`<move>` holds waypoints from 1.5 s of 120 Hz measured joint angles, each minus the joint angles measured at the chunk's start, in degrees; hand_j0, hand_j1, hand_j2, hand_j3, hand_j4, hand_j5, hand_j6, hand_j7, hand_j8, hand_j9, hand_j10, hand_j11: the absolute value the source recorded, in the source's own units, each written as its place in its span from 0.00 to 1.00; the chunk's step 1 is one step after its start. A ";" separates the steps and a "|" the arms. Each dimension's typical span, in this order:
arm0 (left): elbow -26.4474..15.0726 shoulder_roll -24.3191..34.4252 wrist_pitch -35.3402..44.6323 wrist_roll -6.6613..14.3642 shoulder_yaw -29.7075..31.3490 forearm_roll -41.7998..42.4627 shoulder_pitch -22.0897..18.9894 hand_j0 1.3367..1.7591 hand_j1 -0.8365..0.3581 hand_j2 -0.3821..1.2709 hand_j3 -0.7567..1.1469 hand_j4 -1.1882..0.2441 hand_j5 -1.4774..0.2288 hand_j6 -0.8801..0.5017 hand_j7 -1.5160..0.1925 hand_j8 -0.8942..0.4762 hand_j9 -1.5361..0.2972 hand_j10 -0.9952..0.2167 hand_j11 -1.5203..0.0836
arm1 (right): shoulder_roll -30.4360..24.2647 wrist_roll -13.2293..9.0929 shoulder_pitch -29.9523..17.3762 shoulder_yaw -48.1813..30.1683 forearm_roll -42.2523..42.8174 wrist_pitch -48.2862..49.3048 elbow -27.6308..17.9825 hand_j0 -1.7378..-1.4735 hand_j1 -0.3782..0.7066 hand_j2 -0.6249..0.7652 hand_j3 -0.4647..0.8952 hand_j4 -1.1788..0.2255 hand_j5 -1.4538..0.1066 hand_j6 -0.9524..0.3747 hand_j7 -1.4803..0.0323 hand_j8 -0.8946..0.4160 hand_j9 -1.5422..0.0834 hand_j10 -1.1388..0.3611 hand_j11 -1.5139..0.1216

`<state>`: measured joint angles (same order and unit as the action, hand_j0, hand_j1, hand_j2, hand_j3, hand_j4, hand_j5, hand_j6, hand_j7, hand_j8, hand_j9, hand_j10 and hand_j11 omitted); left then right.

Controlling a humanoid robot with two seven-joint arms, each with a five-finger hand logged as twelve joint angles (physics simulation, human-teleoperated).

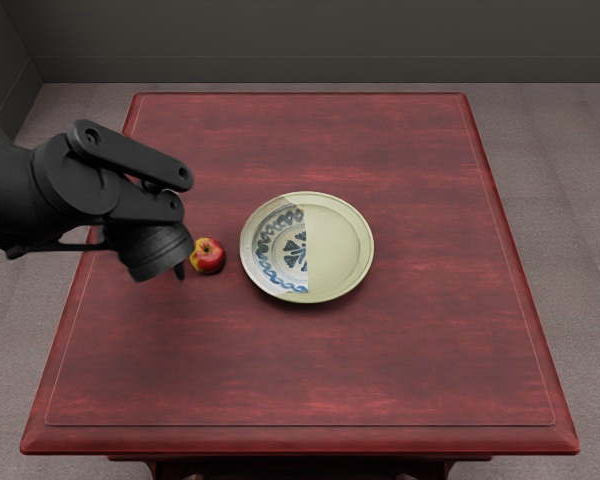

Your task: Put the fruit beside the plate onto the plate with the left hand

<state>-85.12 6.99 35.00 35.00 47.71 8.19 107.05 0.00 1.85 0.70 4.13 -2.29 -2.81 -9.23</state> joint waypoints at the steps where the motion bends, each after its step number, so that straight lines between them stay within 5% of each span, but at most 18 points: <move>1: 0.08 -0.02 0.00 0.00 -0.01 -0.03 0.00 0.76 0.75 0.26 0.40 0.66 0.68 0.46 0.70 0.47 0.66 0.62 0.75 | 0.00 0.00 0.00 0.00 0.00 0.00 0.00 0.30 0.07 0.44 0.34 0.81 0.90 0.69 0.95 0.65 0.92 0.73 0.90; 66: 1.37 -2.60 0.00 0.00 -4.82 -1.78 -1.40 0.76 0.75 0.26 0.40 0.66 0.68 0.46 0.70 0.47 0.66 0.62 0.75 | 0.00 0.00 0.00 0.00 0.00 0.00 0.00 0.30 0.07 0.44 0.34 0.81 0.90 0.69 0.95 0.65 0.92 0.73 0.90; 84: 3.20 -3.74 0.00 0.00 -5.36 -2.83 -5.33 0.76 0.75 0.26 0.40 0.66 0.68 0.46 0.70 0.47 0.66 0.62 0.75 | 0.00 0.00 0.00 0.00 0.00 0.00 0.00 0.30 0.07 0.44 0.34 0.81 0.90 0.69 0.95 0.65 0.92 0.73 0.90; 131: 8.03 -5.33 0.00 0.00 -5.29 -4.01 -6.61 0.76 0.73 0.26 0.40 0.65 0.67 0.45 0.69 0.46 0.65 0.61 0.74 | 0.00 0.00 0.00 0.00 0.00 0.00 0.00 0.30 0.07 0.44 0.34 0.81 0.90 0.69 0.95 0.65 0.92 0.73 0.90; 161: 10.02 -6.96 0.00 0.00 -4.91 -4.01 -8.07 0.76 0.53 0.29 0.40 0.51 0.52 0.31 0.54 0.32 0.51 0.44 0.58 | 0.00 0.00 0.00 0.01 0.00 0.00 0.00 0.30 0.07 0.44 0.34 0.81 0.90 0.69 0.95 0.65 0.92 0.73 0.90; 180: 11.31 -6.99 -0.08 0.00 -4.84 -4.13 -9.33 0.75 0.51 0.35 0.40 0.47 0.45 0.26 0.48 0.28 0.46 0.40 0.51 | 0.00 -0.01 0.00 0.02 0.00 0.00 0.00 0.30 0.07 0.44 0.34 0.81 0.90 0.69 0.95 0.65 0.92 0.73 0.90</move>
<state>-73.81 0.00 34.92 35.00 42.87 4.06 97.72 0.00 1.84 0.70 4.15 -2.29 -2.81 -9.23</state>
